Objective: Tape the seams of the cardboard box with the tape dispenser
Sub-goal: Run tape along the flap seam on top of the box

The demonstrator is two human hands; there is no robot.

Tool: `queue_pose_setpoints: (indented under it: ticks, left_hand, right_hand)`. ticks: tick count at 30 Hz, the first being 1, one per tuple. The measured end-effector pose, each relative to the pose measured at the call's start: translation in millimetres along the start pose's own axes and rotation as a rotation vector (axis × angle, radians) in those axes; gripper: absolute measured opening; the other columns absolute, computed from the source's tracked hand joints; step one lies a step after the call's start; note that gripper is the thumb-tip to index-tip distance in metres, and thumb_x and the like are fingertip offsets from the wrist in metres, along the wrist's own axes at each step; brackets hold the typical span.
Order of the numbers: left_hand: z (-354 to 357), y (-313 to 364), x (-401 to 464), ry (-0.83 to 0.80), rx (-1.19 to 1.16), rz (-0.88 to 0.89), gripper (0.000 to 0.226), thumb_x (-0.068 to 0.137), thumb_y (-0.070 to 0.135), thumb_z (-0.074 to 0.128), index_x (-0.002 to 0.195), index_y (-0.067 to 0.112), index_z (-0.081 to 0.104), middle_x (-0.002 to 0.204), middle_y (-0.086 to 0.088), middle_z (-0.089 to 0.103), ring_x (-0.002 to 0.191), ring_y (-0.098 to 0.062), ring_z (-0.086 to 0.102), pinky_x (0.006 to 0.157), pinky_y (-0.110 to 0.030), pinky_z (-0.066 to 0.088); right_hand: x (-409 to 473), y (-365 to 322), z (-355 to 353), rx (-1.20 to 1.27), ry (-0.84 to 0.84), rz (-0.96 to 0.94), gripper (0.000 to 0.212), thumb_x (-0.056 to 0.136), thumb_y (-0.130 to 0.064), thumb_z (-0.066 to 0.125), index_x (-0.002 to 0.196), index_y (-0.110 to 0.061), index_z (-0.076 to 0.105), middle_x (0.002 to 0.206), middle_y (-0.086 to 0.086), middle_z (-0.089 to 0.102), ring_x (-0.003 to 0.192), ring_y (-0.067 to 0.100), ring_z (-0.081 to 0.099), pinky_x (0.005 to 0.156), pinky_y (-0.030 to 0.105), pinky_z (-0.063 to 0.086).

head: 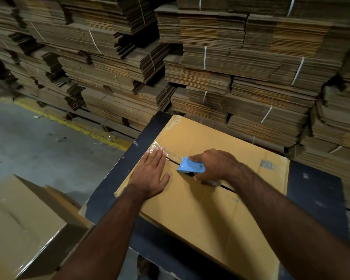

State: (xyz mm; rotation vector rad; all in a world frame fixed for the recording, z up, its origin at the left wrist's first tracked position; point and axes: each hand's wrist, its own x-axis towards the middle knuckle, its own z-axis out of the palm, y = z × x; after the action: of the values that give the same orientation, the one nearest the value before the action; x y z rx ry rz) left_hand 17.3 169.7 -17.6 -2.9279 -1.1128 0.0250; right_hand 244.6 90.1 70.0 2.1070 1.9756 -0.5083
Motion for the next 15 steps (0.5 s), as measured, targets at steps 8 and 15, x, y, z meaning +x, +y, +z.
queue_pose_setpoints:
  ticks: [8,15]
  left_hand:
    - [6.2,5.8,4.2,-0.079,0.004,0.1,0.074,0.097,0.059,0.004,0.156,0.015,-0.002,0.164,-0.008,-0.005,0.151,-0.022,-0.007,0.123,-0.044,0.004]
    - [1.9,8.7,-4.5,-0.107,0.005,0.173,0.075,0.097,0.062,0.005,0.157,0.018,0.002,0.165,-0.002,-0.007,0.151,-0.023,-0.009,0.122,-0.046,0.005]
  right_hand:
    - [-3.8,-3.1,3.3,-0.012,0.027,0.024,0.071,0.082,-0.055,0.064,0.147,-0.044,0.036,0.133,-0.003,0.057,0.116,0.02,0.053,0.08,0.033,0.042]
    - [-9.6,-1.3,8.6,0.0,0.047,0.031,0.072,0.082,-0.053,0.064,0.148,-0.043,0.036,0.129,-0.002,0.057,0.114,0.02,0.053,0.076,0.032,0.041]
